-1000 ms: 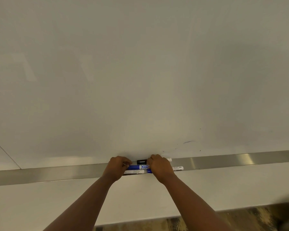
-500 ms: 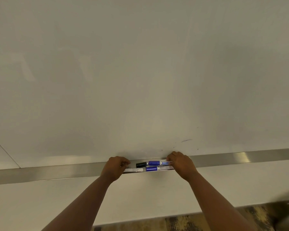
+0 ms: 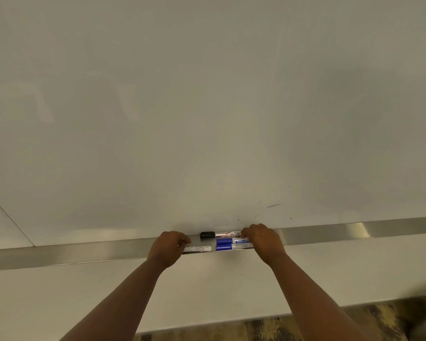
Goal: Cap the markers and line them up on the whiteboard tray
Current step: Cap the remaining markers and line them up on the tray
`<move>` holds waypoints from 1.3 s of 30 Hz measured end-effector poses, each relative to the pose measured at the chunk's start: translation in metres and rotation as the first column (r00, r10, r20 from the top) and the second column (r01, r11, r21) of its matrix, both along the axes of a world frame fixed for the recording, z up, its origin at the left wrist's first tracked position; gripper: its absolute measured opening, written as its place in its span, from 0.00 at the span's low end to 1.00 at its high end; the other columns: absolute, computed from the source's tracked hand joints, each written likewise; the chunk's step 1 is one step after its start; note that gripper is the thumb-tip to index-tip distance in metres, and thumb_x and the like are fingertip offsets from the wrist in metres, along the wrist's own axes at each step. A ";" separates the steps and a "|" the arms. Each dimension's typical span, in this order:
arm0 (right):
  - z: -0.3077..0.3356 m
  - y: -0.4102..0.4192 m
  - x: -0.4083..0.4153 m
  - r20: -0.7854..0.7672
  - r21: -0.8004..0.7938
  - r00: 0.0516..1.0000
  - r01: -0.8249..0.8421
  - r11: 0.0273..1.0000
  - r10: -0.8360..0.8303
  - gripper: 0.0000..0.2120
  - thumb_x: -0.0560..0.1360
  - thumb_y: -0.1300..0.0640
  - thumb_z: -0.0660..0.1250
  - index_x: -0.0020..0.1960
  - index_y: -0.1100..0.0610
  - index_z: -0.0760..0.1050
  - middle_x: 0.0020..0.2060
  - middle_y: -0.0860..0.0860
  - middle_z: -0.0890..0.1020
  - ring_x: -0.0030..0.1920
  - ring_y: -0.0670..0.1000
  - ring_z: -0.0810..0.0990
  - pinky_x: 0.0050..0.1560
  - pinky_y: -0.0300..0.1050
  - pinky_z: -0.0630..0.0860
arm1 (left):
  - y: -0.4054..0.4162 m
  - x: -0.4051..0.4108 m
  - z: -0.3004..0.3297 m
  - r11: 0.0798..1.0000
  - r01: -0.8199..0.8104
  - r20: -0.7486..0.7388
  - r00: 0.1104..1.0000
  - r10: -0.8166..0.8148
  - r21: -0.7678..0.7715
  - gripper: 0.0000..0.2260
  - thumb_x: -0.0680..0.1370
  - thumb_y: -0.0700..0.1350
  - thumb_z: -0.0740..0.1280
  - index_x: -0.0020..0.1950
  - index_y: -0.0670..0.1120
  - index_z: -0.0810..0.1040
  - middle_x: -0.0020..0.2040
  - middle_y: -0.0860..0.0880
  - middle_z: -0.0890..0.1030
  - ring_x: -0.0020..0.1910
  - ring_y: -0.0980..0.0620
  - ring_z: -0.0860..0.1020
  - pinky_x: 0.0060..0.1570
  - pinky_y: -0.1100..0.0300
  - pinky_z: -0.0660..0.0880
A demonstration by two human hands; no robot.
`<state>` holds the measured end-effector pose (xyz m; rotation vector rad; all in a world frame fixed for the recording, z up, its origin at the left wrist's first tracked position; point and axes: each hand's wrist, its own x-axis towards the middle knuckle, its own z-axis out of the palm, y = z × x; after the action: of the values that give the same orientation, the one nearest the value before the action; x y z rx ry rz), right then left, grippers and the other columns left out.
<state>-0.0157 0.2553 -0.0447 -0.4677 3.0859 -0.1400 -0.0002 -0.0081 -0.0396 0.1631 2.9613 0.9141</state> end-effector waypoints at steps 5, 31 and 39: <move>0.001 0.003 -0.001 0.021 -0.020 1.000 -0.010 1.000 0.010 0.16 0.76 0.52 0.65 0.62 0.52 0.70 0.58 0.54 0.78 0.58 0.52 0.74 0.54 0.45 0.73 | -0.003 0.001 -0.001 1.000 -0.007 -0.012 1.000 0.008 0.024 0.10 0.76 0.37 0.63 0.50 0.44 0.82 0.53 0.47 0.84 0.51 0.49 0.80 0.53 0.59 0.74; -0.005 -0.065 -0.024 0.095 0.152 0.992 -0.096 0.984 0.083 0.11 0.74 0.66 0.66 0.56 0.63 0.73 0.56 0.61 0.78 0.56 0.58 0.78 0.56 0.49 0.75 | -0.022 0.003 -0.009 0.991 -0.132 0.068 0.989 0.129 0.034 0.07 0.73 0.38 0.68 0.48 0.44 0.83 0.49 0.44 0.85 0.49 0.46 0.79 0.52 0.54 0.76; -0.005 -0.064 -0.029 0.095 0.121 0.984 -0.161 0.980 0.150 0.13 0.73 0.64 0.67 0.56 0.62 0.72 0.57 0.59 0.77 0.55 0.58 0.78 0.57 0.49 0.76 | -0.024 0.001 -0.011 0.996 -0.086 0.054 0.995 0.085 0.016 0.07 0.73 0.39 0.68 0.48 0.47 0.83 0.49 0.46 0.84 0.49 0.48 0.79 0.50 0.56 0.75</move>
<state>-0.0445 0.1909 -0.0493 -0.6753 2.9364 0.0391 0.0011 -0.0318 -0.0505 0.0121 2.9317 0.9390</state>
